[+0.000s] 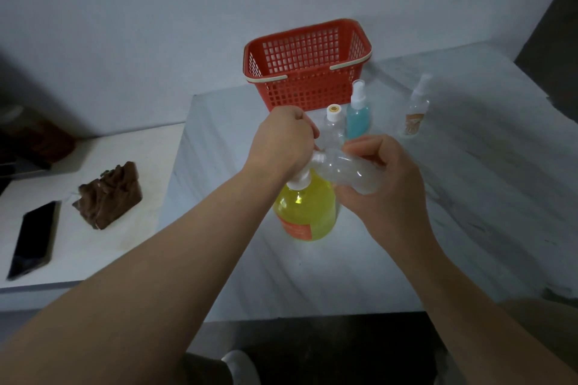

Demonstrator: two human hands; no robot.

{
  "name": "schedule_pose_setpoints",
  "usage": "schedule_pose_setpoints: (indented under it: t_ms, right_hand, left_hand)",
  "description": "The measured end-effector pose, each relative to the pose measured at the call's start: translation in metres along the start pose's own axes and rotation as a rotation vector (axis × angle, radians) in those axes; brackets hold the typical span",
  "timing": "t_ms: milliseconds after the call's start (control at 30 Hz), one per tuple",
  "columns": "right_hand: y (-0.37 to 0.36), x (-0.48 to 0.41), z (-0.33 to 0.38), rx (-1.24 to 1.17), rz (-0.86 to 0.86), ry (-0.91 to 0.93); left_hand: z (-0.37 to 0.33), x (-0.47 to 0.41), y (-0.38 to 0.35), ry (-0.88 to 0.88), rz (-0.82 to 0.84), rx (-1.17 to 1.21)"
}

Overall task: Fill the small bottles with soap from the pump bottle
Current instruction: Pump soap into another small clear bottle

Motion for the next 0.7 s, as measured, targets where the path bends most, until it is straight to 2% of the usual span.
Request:
schedule_pose_setpoints:
  t_ms: [433, 700]
  right_hand:
    - [-0.001, 0.001, 0.002, -0.018, -0.013, -0.026]
    - [0.006, 0.003, 0.014, -0.006, -0.024, 0.058]
  left_hand:
    - [0.000, 0.001, -0.001, -0.005, 0.020, 0.052]
    - [-0.017, 0.005, 0.008, -0.055, 0.032, 0.087]
Point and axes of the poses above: each hand's wrist, its own x-axis away from the middle knuckle, its own y-axis out of the back of the hand, z = x × y, the point moved 8 cm from there along -x, towards the middle knuckle, and after that the axes turned 7 degrees about z, right-handed, at the moved point
